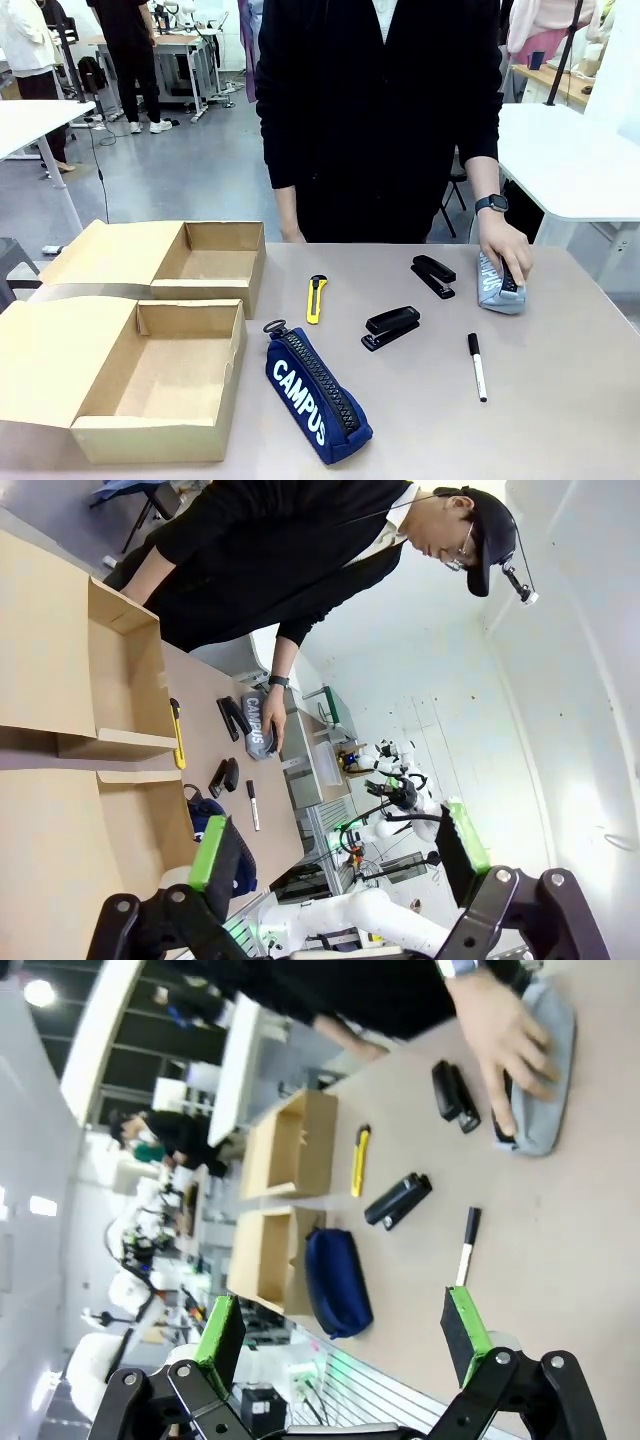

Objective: Place items inside the box.
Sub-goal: Pick up a Pencil pouch or Stapler and place it inside the Mailer Box closest to the robot.

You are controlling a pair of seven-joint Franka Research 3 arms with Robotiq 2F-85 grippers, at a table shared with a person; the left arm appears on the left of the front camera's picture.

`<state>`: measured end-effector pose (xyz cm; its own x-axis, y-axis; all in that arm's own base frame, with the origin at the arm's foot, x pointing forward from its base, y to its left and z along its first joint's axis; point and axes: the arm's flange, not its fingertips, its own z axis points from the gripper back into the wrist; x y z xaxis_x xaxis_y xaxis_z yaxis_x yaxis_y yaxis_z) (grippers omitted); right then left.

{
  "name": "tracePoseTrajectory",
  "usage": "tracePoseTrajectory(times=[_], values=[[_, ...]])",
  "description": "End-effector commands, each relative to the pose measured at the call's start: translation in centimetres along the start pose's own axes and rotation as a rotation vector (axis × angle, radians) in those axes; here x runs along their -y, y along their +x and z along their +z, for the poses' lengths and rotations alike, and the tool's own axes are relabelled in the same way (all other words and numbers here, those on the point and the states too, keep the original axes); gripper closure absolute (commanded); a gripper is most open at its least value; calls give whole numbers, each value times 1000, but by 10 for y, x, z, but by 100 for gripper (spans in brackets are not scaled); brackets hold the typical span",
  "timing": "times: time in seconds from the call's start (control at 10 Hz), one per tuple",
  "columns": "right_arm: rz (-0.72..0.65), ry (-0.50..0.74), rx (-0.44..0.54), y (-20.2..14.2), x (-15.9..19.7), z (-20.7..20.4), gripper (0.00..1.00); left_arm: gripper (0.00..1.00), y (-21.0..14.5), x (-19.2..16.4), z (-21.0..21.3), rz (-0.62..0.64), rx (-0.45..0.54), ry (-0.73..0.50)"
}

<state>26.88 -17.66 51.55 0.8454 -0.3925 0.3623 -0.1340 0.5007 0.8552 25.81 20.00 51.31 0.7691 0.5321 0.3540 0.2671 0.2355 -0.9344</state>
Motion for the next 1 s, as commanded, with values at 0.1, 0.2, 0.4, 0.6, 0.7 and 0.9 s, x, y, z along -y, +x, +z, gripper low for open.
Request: tracePoseTrajectory(times=[0.1, 0.2, 0.4, 0.6, 0.7, 0.9], values=[[75, -9, 114, -38, 24, 61, 0, 0, 1, 2, 0, -24, 7, -22], [86, -9, 130, -46, 27, 69, 0, 0, 1, 2, 0, -24, 7, -22], [96, -29, 138, -49, 30, 67, 0, 0, 1, 2, 0, -24, 7, -22], [126, -50, 104, -42, 24, 50, 0, 0, 1, 2, 0, -24, 7, -22], [144, -73, 71, -35, 17, 32, 0, 0, 1, 2, 0, -24, 7, -22], [209, -166, -85, -17, -4, -32, 0, 0, 1, 2, 0, -24, 7, -22]])
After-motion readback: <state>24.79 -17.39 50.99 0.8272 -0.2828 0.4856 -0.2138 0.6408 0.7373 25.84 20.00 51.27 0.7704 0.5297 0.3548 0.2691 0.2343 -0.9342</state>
